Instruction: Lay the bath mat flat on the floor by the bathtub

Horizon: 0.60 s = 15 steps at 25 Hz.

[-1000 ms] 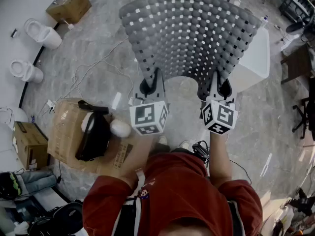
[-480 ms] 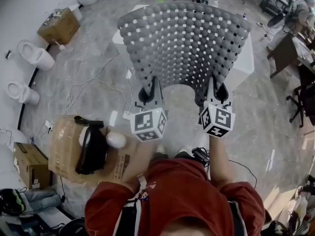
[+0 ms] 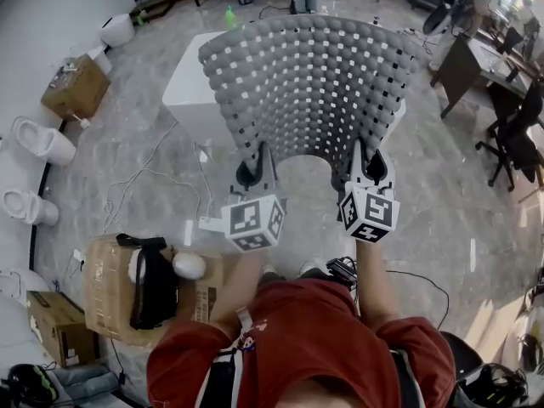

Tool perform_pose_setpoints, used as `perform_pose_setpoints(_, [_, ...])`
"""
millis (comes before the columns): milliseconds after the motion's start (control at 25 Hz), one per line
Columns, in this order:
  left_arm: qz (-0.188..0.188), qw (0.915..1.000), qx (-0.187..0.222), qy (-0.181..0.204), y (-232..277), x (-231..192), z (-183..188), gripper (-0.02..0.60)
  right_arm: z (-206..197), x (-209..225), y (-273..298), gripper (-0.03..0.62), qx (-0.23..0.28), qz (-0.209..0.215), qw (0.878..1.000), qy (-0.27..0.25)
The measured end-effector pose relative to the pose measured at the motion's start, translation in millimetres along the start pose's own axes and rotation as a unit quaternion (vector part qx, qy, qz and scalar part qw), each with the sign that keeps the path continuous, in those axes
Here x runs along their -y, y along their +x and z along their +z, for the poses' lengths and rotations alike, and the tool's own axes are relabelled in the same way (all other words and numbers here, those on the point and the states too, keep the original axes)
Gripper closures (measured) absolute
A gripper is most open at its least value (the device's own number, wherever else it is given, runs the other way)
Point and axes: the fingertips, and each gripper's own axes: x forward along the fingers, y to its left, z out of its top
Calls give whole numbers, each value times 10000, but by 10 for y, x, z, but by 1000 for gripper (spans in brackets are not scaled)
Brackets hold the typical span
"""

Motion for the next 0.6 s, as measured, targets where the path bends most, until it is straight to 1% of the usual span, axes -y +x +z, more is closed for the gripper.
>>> perform_pose_setpoints(200, [-193,9998,24,-56,-27,226,-52,526,9,217,-170,488,56,-186,9998,14])
perform_pose_setpoints(400, [-206,9998,-3,-13,-20,459,-94,526,0,455,-226,488,30,-230,9997,90])
perform_pose_setpoints(600, [-207,9997,-84,-29,51,496,-128,526,-27,529,-158,487,-35,-256,9995,164])
